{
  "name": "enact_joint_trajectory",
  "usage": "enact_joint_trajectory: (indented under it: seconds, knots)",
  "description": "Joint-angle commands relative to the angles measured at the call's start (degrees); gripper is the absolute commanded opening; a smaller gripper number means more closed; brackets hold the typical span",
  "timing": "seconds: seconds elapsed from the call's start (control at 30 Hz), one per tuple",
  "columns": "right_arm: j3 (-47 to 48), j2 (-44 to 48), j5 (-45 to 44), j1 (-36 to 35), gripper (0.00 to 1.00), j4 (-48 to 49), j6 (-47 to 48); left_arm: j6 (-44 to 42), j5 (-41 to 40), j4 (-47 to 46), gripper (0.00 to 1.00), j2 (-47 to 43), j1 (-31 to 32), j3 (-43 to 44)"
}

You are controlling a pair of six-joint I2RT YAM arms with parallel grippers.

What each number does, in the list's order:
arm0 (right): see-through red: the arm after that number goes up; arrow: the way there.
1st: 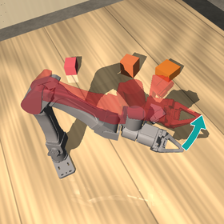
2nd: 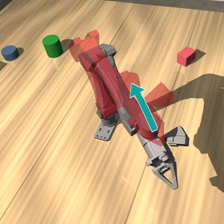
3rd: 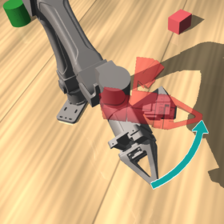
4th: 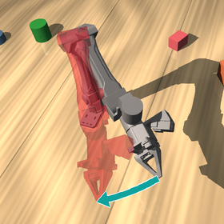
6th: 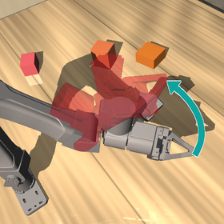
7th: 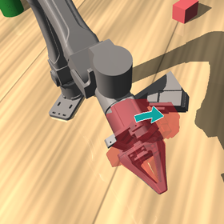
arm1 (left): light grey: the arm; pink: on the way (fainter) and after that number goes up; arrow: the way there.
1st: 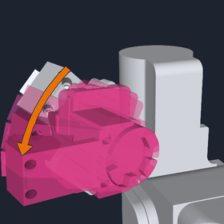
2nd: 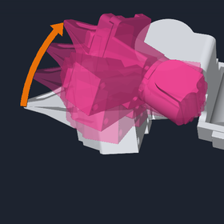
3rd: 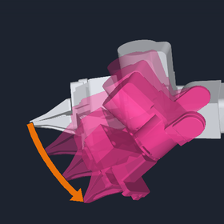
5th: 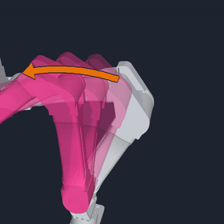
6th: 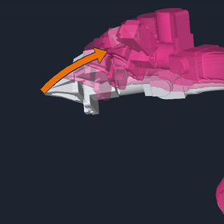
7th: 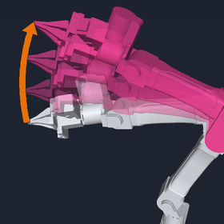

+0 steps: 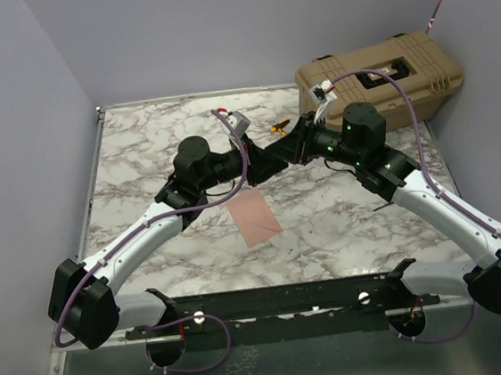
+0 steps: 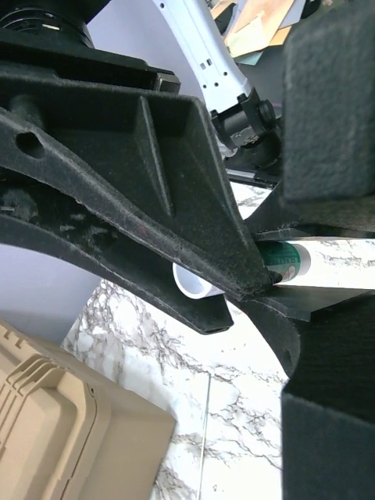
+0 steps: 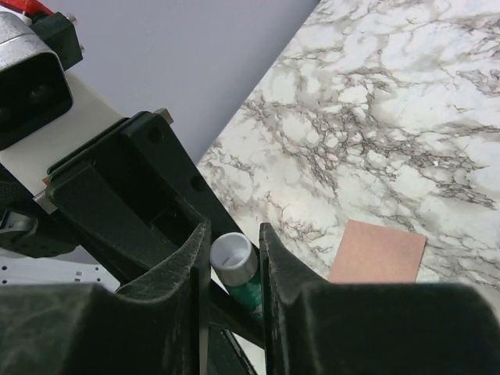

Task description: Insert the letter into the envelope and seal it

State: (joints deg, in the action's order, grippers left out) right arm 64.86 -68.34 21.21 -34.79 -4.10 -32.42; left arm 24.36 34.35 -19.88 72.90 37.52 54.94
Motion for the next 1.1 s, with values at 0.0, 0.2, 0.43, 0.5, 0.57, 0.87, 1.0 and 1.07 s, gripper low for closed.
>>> enact_joint_trajectory:
  seconds: [0.0, 0.2, 0.43, 0.5, 0.57, 0.87, 1.0, 1.07]
  knots:
    - [0.22, -0.39, -2.87, -0.2, 0.15, -1.61, -0.03, 0.79, -3.01, 0.15, 0.0, -0.13, 0.19, 0.34]
    - [-0.48, 2.01, 5.01, -0.13, 0.0, -0.4, 9.04, -0.54, 7.71, 1.78, 0.0, -0.49, 0.19, 0.84]
    - [-2.97, 4.65, 37.36, -0.04, 0.0, 8.97, 20.32, -2.62, 22.01, 1.99, 0.0, -2.48, 0.17, -0.51]
    - [-2.52, 3.98, 44.26, -0.1, 0.0, 9.19, 21.15, -3.49, 24.14, 2.01, 0.0, -2.99, 0.19, -0.62]
    - [-1.78, 3.15, 50.4, -0.11, 0.01, 10.14, 20.43, -4.08, 24.98, 1.97, 0.0, -3.55, 0.17, -0.83]
    - [-2.58, 6.21, 18.36, -0.11, 0.55, 7.1, 11.04, -4.3, 19.38, 1.82, 0.0, -4.59, 0.18, -1.24]
    - [-4.52, 9.32, -6.54, -0.1, 0.68, 1.98, 4.69, -1.38, 10.09, 1.56, 0.0, -4.12, 0.19, -1.81]
    - [-6.63, 11.27, -12.86, -0.06, 0.7, 1.62, 2.62, 1.15, 4.35, 1.33, 0.0, -4.01, 0.19, -2.37]
